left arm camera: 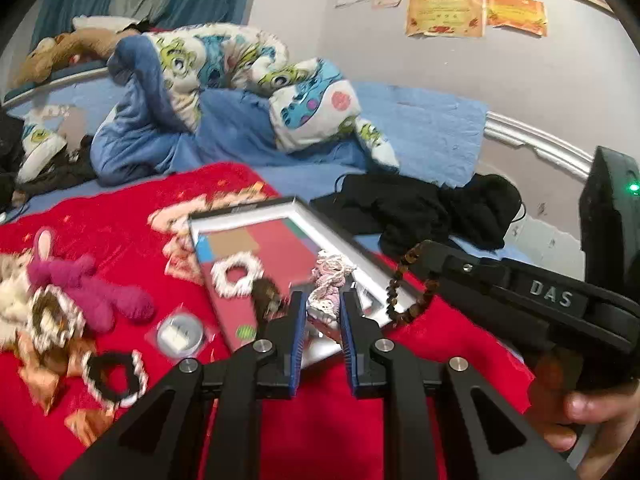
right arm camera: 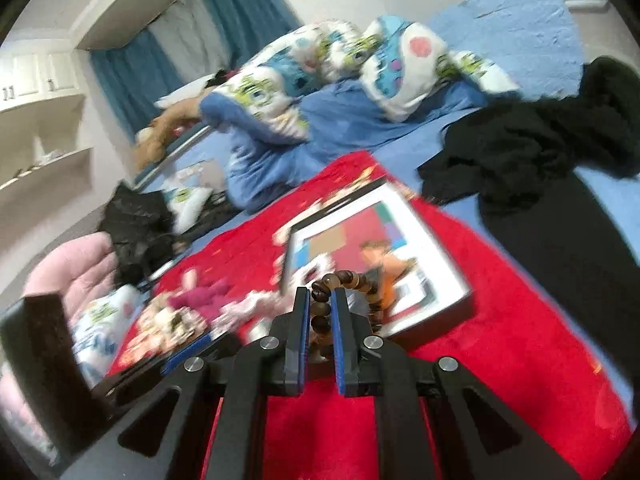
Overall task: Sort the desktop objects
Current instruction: 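Carry the pink scrunchie and bead bracelet toward the box with both tools, then lower the scrunchie and bracelet into the box and open both tools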
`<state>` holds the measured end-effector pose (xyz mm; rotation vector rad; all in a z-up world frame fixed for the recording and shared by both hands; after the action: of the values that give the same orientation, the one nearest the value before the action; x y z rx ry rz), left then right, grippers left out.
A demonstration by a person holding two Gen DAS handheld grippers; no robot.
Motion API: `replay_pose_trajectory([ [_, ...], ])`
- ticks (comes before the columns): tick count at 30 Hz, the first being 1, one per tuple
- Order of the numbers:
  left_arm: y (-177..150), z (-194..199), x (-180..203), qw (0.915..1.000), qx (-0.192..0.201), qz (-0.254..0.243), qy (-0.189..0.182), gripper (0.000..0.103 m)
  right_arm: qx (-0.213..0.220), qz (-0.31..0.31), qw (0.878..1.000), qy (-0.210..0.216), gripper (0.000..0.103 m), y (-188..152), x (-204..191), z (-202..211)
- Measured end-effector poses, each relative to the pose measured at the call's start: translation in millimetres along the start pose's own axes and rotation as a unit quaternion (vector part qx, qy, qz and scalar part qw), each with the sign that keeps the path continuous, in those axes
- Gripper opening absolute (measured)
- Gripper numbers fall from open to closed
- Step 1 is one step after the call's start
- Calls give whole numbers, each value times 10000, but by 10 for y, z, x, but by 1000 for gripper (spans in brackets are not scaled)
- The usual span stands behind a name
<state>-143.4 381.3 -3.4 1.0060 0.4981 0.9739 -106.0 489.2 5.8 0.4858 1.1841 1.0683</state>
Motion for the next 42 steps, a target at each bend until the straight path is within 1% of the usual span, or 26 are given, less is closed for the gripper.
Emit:
replay_pose_trajectory([
  [2,89,-76,25,9997,89,-189,98,18,106,-4,9999,-6,11,80,27,-42],
  [4,151,-151,37,9995,141,-276,109,18,103,128,9997,-171,11,118,53,-103],
  [8,231,-397,-31,9999,97,-12,49,18,79,230,9996,-160,11,143,62,-259],
  [9,245,-460,-43,9999,87,-26,92,18,100,277,9993,-220,11,149,70,-291],
  [11,255,-630,-86,9997,-38,-48,227,18,187,476,9975,-490,11,158,98,-343],
  [13,243,-735,-110,9998,-85,57,186,18,244,544,9964,-609,11,144,136,-385],
  [14,219,-802,-123,9996,-173,132,165,18,263,559,9958,-682,11,138,162,-401],
  [16,163,-906,-142,9992,-259,235,173,18,227,534,9951,-797,11,109,225,-447],
  [20,9,-1053,-150,9982,-445,162,357,18,66,445,9937,-1028,11,26,375,-541],
  [22,-67,-1102,-140,9977,-543,79,406,18,-74,369,9940,-1028,11,-52,436,-593],
  [24,-106,-1117,-143,9974,-547,29,472,18,-129,318,9941,-1030,11,-98,474,-609],
  [27,-144,-1143,-181,9969,-596,138,505,18,-163,310,9938,-1053,11,-136,494,-604],
  [31,-222,-1210,-204,9966,-674,203,434,18,-248,215,9937,-1069,11,-202,554,-637],
  [37,-226,-1239,-187,9969,-629,131,449,18,-420,199,9929,-1098,11,-320,597,-766],
  [42,-222,-1227,-176,9970,-606,81,479,18,-453,166,9934,-1044,11,-360,581,-817],
])
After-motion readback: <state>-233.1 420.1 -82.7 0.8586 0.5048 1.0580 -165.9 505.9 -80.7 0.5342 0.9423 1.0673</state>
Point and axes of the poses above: each gripper's, at about its wrist camera, not at the fingertips, and z roughly against the way its jaws point, x to its right, y to its top, the point moved 10 cm from there along -z, roughly the way its jaws point, and after that the axes turned 9 degrees about y, right-handed, at the moved point
